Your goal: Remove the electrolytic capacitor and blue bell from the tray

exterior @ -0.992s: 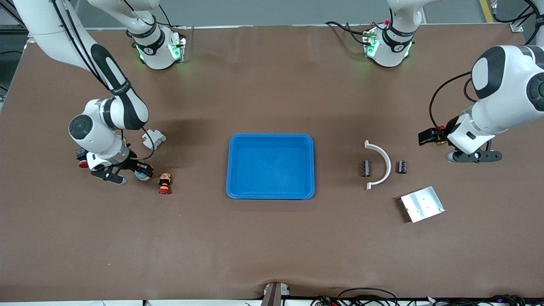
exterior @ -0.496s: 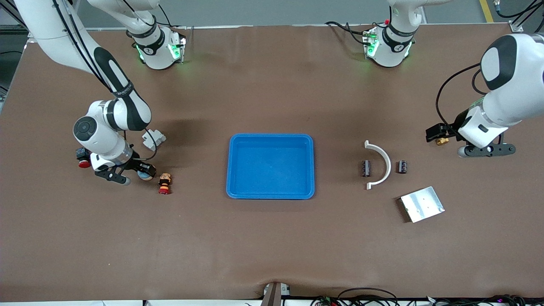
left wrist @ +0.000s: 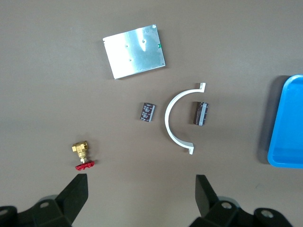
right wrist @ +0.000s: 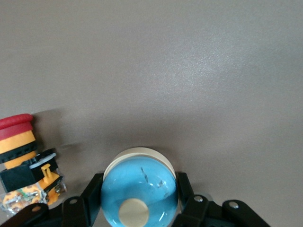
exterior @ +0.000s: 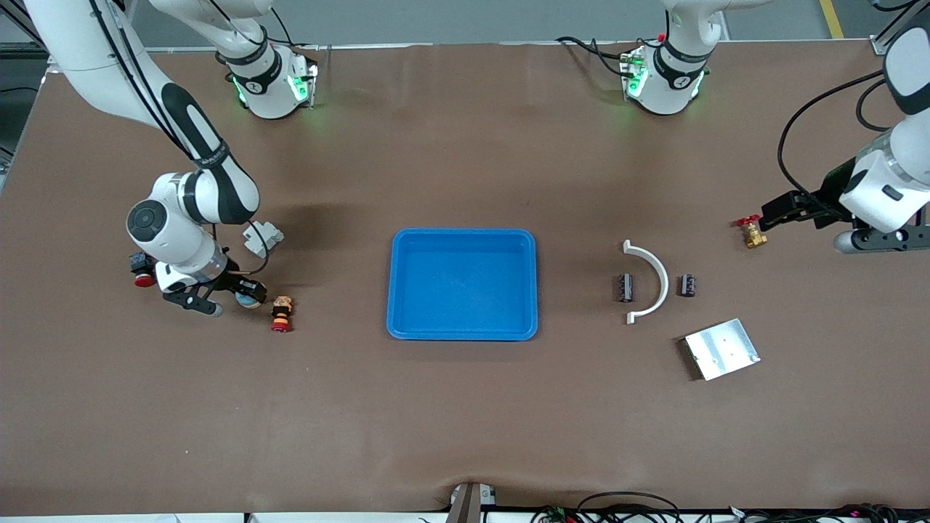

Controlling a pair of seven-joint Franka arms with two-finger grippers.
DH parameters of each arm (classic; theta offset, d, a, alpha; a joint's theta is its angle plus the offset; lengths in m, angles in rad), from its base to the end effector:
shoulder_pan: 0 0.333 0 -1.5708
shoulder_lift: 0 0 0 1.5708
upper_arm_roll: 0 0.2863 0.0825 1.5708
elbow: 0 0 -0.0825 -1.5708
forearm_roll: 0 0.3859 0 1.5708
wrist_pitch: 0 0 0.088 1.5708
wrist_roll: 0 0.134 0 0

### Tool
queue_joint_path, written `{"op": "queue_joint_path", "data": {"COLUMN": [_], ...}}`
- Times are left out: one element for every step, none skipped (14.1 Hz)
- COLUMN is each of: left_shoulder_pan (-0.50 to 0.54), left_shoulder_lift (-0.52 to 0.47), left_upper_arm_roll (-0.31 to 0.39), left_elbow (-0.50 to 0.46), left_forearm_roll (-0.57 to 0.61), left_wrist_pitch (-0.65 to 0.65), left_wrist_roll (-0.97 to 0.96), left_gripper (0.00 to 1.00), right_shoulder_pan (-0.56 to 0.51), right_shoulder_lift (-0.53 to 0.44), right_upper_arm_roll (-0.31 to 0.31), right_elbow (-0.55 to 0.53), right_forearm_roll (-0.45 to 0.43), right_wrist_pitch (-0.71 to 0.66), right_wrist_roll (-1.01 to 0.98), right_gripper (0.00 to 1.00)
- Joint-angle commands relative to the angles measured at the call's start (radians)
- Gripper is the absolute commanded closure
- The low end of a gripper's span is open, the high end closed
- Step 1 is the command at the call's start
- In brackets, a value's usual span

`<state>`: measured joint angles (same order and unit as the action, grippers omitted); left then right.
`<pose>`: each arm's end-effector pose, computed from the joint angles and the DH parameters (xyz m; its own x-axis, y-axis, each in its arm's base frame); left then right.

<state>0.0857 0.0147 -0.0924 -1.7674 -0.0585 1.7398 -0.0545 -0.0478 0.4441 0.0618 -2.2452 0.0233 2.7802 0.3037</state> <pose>0.5636 -0.0104 0.4804 0.9973 0.0575 -0.0456 0.0600 -0.9966 0.0561 0.5403 0.0092 0.1200 0.9463 -0.3143 0.0757 -0.3101 -0.9487 -0.0622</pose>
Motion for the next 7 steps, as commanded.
{"op": "queue_joint_path", "data": {"left_shoulder_pan": [-0.03,-0.067,-0.104,-0.115,-0.11,-0.107,-0.106], "left_shoulder_lift": [0.03,0.03,0.028,0.027,0.027,0.027,0.027], "left_upper_arm_roll": [0.042,0.078,0.124,0.141,0.142,0.142,0.142], "left_elbow": [0.037,0.037,0.039,0.045,0.06,0.065,0.081], "left_forearm_roll": [-0.011,-0.011,-0.011,-0.014,-0.012,-0.012,-0.011], "left_wrist_pitch": [-0.028,-0.029,-0.028,-0.028,-0.028,-0.029,-0.029], "left_wrist_roll": [0.005,0.005,0.005,0.007,0.007,0.005,0.005], "left_gripper": [0.0,0.0,0.0,0.0,0.0,0.0,0.0], "right_shoulder_pan": [-0.004,-0.004,-0.004,-0.004,-0.003,-0.003,-0.003], "right_shoulder_lift": [0.013,0.013,0.013,0.013,0.008,0.001,-0.014], "right_upper_arm_roll": [0.001,0.001,0.001,0.001,0.003,0.001,0.001], "right_elbow": [-0.002,-0.002,-0.001,-0.002,-0.002,-0.002,-0.001], "right_forearm_roll": [0.012,0.012,0.012,0.012,0.012,0.012,0.012], "right_wrist_pitch": [0.024,0.024,0.024,0.022,0.016,0.009,-0.004], "right_wrist_roll": [0.006,0.006,0.006,0.006,0.005,0.002,-0.005], "right_gripper": [0.0,0.0,0.0,0.0,0.0,0.0,0.0]}}
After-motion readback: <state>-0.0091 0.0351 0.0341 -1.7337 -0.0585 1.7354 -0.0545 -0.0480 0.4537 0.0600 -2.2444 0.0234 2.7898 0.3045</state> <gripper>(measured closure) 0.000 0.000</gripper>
